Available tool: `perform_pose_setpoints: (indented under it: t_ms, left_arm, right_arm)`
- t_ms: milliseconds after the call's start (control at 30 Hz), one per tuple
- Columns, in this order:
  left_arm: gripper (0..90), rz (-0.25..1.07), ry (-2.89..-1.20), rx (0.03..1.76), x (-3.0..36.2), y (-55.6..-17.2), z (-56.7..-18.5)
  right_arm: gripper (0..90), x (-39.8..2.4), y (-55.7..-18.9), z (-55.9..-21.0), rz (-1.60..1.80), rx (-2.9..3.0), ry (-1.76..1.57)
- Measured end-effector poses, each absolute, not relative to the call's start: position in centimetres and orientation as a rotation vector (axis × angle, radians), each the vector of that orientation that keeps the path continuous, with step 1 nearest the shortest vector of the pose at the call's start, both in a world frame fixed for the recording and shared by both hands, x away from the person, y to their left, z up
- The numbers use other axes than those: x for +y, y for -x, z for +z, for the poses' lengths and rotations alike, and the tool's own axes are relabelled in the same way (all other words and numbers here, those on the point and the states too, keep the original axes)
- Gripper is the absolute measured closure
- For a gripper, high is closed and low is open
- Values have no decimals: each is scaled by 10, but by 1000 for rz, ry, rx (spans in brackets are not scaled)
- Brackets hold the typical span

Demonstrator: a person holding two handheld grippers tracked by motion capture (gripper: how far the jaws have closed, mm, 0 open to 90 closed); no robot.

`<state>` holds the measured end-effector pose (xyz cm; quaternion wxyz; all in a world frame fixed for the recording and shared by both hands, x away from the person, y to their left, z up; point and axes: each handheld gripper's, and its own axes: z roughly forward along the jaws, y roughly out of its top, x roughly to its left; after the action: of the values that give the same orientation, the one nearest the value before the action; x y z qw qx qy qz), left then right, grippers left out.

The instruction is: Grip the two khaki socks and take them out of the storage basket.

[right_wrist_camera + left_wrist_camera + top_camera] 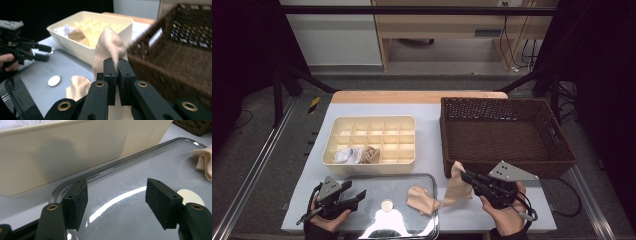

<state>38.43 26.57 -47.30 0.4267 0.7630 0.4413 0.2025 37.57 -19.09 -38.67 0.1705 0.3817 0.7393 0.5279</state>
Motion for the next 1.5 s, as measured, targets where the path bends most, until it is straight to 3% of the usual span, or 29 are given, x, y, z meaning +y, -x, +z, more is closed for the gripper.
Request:
perform_pose_setpoints:
  t_ms: [333,767,933,1133,1500]
  left_arm:
    - [342,504,-1901,1103,265,-384,-473]
    - [344,502,-1916,1081,261,-385,-472]
    - [344,498,-1917,1077,259,-386,-472]
    - [344,495,-1905,1074,256,-387,-470]
    - [347,476,-1877,1059,243,-386,-463]
  right_arm:
    - [865,-209,-380,-436,1365,2129,-1248]
    - [860,-201,-404,-475,1119,2215,-1309]
    - [824,-200,-408,-480,1063,2221,-1310]
    - [714,-203,-407,-476,1089,2166,-1288]
    - [694,-179,-400,-448,1221,2148,-1106]
